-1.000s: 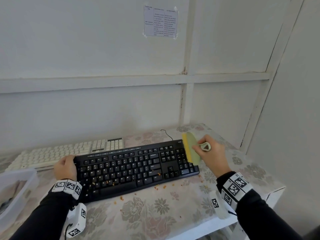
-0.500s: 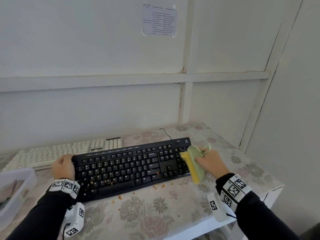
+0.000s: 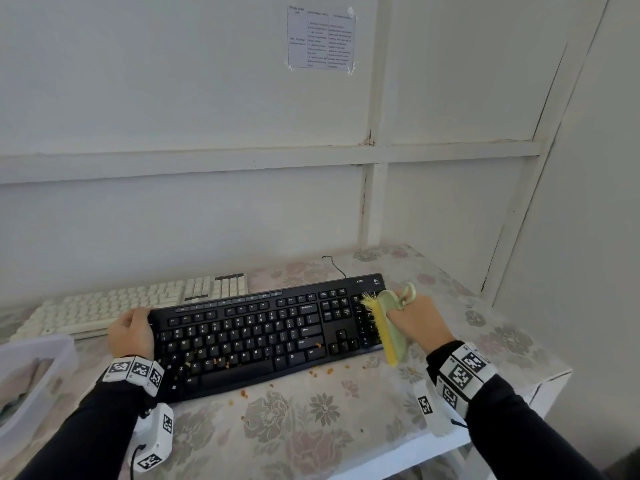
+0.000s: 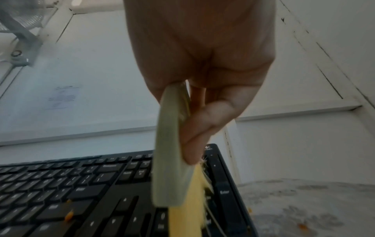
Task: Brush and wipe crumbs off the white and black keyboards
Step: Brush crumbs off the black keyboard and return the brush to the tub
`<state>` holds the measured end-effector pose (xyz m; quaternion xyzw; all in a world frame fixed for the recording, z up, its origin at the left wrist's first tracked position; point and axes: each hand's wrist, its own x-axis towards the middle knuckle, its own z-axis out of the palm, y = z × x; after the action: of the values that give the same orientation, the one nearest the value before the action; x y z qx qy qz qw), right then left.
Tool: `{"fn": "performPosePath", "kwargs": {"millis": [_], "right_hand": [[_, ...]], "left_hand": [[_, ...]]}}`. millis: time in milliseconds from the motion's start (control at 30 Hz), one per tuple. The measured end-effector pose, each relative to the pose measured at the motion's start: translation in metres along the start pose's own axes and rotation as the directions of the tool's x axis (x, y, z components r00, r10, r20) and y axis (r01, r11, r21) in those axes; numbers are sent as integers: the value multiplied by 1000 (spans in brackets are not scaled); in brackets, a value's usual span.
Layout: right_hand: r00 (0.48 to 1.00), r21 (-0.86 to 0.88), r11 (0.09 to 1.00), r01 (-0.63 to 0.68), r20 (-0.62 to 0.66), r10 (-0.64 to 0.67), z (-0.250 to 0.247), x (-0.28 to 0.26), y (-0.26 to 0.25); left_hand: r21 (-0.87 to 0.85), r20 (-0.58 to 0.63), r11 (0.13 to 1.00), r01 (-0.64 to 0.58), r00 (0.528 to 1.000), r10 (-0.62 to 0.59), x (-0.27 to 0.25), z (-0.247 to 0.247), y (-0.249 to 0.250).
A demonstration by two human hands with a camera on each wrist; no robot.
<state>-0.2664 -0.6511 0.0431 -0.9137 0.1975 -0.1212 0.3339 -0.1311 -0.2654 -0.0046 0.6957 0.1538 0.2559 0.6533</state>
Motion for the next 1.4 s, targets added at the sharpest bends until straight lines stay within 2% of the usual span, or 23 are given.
{"fn": "performPosePath", "kwargs": {"millis": [67,167,233,333,433,500,567,633,700,733,800,867,967,1033,1100,1167,1267,1333,1400], "right_hand": [[995,128,990,57,-85,-47,-3,2,-4],[919,125,936,328,-274,-285,1,4,-7],[916,111,933,341,-264,-303,4,4,-6],[972,19,980,199,-134,-195,6,2,2],[999,-59,997,45,-20,-46,2,3,11],[996,-6,996,-88,26,88,-6,1,11],[993,67,991,-117,11,117,-13,2,9],[990,168,984,62,-135,-40,-14,6,7],[938,188,948,256,-284,-197,-12,7,2],[932,187,941,282,-285,-223,-10,7,1],[967,159,965,207,-185,-177,-5,7,-1],[996,134,990,40,-81,-29,-3,7,1],[991,87,988,-131,-2,132,-8,2,1],[980,-19,983,-185,74,185,-15,-2,-2],[977,-65,980,-189,86,194,-21,-3,-7],[995,-15,995,-99,17,99,-21,-2,-12],[981,190,968,162,-136,-137,-7,-4,-26],[953,200,939,279,-176,-245,7,-5,-32],[939,172,928,329,-160,-304,18,-6,-36]], "left_hand": [[6,-3,1000,-4,1000,4,0,0,0],[10,-7,1000,-10,1000,10,-2,0,2],[11,-6,1000,-14,1000,14,-3,0,3],[-3,0,1000,3,1000,-3,-2,0,2],[-36,-4,999,28,1000,-28,3,0,-2],[-25,-6,999,29,1000,-30,3,0,-4],[-25,-13,1000,6,1000,-7,3,0,-4],[-23,-18,1000,-7,1000,7,2,0,-3],[-26,-14,1000,-3,1000,2,0,-1,-1],[-27,-8,1000,4,1000,-4,0,-1,-1],[-25,4,1000,15,1000,-15,-1,-1,1],[-16,10,1000,12,1000,-11,0,-1,0],[-24,13,1000,7,1000,-6,2,-1,-4],[-33,17,999,6,1000,-5,4,-1,-6],[-25,19,1000,-3,1000,3,6,-1,-8],[-20,21,1000,-5,1000,5,7,-1,-9],[-16,21,1000,-1,1000,1,9,-1,-11],[-19,22,1000,-4,1000,4,10,0,-13],[-29,21,999,-13,1000,13,11,0,-14]]}}
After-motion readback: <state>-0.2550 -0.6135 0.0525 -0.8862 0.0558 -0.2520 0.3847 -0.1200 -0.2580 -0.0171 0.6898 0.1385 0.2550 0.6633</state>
